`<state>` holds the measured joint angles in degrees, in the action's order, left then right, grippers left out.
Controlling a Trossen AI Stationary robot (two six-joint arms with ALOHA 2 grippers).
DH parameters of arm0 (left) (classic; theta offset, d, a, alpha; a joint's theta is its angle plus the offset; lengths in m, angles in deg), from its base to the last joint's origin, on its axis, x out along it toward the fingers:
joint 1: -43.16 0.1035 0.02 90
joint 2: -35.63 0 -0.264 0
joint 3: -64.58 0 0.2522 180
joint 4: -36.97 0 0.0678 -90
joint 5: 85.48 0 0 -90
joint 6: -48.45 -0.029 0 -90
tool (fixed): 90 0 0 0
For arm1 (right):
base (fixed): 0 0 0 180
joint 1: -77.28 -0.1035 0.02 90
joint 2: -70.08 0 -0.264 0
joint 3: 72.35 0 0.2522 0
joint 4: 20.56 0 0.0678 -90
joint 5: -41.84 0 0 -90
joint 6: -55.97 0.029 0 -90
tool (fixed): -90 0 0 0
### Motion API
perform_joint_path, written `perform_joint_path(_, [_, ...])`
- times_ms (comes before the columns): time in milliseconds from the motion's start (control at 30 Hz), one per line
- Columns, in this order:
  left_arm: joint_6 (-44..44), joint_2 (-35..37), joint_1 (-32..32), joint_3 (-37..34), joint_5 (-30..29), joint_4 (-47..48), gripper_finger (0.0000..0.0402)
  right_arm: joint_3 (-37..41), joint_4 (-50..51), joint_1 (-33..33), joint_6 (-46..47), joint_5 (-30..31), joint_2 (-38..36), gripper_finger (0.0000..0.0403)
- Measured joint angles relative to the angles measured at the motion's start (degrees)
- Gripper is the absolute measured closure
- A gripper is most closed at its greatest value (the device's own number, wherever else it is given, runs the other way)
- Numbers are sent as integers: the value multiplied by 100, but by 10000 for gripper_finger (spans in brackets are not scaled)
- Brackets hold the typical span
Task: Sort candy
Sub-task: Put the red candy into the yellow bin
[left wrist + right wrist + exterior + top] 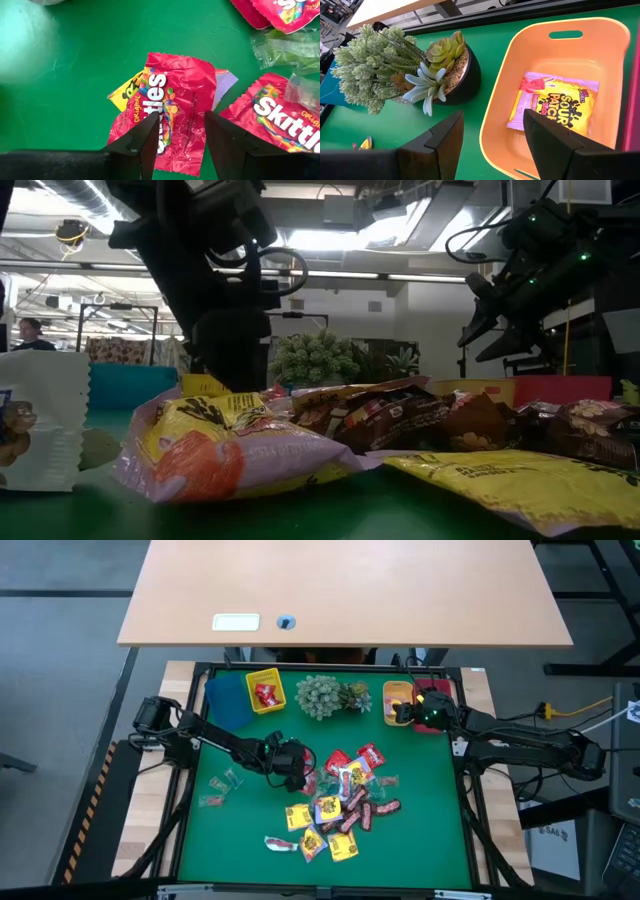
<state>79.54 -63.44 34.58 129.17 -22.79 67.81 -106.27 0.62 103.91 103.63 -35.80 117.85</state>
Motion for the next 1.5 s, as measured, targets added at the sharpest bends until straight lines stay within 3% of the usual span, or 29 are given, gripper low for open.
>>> perform_joint_path(433, [-168, -442, 59, 26, 297, -107, 263, 0, 5, 0, 0, 0, 0, 197])
perform_joint_path(900, [-166, -396, 54, 13, 433, -118, 385, 0, 2, 0, 0, 0, 0, 197])
perform_joint_path(1233, [-183, 480, 119, -20, 485, 371, 400, -4, -4, 2, 2, -18, -2, 197])
perform_joint_path(1500, [-615, 1185, 502, -12, 54, 574, 401, -4, -7, 0, 2, -534, 0, 197])
